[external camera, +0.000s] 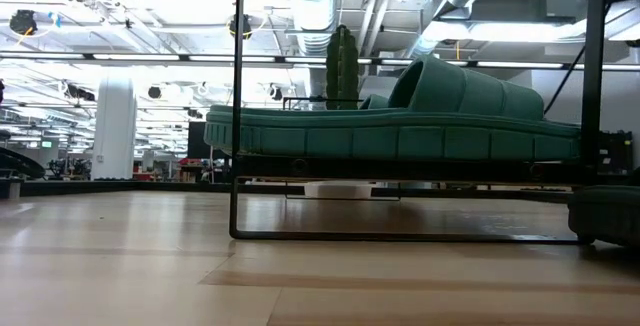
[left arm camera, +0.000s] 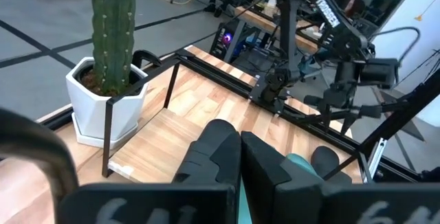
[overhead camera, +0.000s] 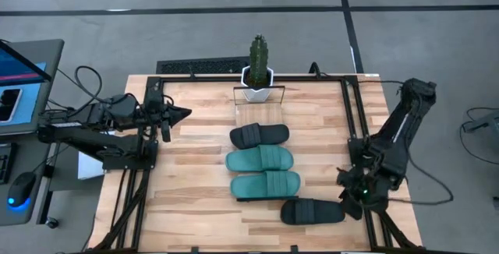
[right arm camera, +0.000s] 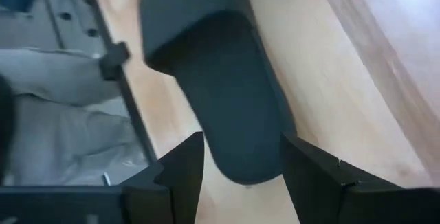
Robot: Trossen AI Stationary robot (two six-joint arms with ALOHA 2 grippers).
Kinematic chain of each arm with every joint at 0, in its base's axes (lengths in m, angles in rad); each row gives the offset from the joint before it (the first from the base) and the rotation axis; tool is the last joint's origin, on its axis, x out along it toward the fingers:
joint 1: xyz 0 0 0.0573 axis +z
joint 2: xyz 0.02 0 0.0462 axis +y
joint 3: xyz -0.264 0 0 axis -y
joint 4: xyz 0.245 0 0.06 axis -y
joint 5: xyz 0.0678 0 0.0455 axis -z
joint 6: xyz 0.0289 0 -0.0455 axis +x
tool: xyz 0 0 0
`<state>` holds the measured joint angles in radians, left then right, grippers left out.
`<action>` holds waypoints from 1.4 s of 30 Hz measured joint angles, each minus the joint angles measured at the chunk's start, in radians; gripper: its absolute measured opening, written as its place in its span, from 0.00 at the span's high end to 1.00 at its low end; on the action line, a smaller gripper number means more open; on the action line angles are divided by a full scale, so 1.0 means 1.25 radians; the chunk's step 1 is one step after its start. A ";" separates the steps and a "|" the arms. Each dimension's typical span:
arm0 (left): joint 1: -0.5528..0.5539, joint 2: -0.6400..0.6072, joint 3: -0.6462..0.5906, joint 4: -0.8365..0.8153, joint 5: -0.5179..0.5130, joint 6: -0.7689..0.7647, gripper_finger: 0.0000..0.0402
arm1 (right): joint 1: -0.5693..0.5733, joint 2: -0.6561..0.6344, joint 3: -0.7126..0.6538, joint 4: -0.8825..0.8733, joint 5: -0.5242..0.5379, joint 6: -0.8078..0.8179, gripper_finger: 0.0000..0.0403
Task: Pick and place slides into the shelf
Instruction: Put the black slipper on the shelf
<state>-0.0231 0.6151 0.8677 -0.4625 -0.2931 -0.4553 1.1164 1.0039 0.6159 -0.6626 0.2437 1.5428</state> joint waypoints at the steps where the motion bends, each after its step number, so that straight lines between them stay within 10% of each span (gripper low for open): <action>1: 0.000 0.000 0.000 -0.002 0.002 0.000 1.00 | -0.005 0.022 0.000 0.011 -0.008 0.002 0.56; 34: 0.000 0.000 0.000 -0.002 0.084 0.003 1.00 | -0.105 0.306 0.001 0.115 -0.238 0.193 0.53; 42: 0.000 0.000 0.000 -0.003 0.083 0.007 1.00 | -0.105 0.397 0.009 0.141 -0.277 0.171 0.90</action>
<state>-0.0230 0.6151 0.8677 -0.4660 -0.1890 -0.4461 0.9849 1.4998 0.6277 -0.4866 -0.1029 1.7571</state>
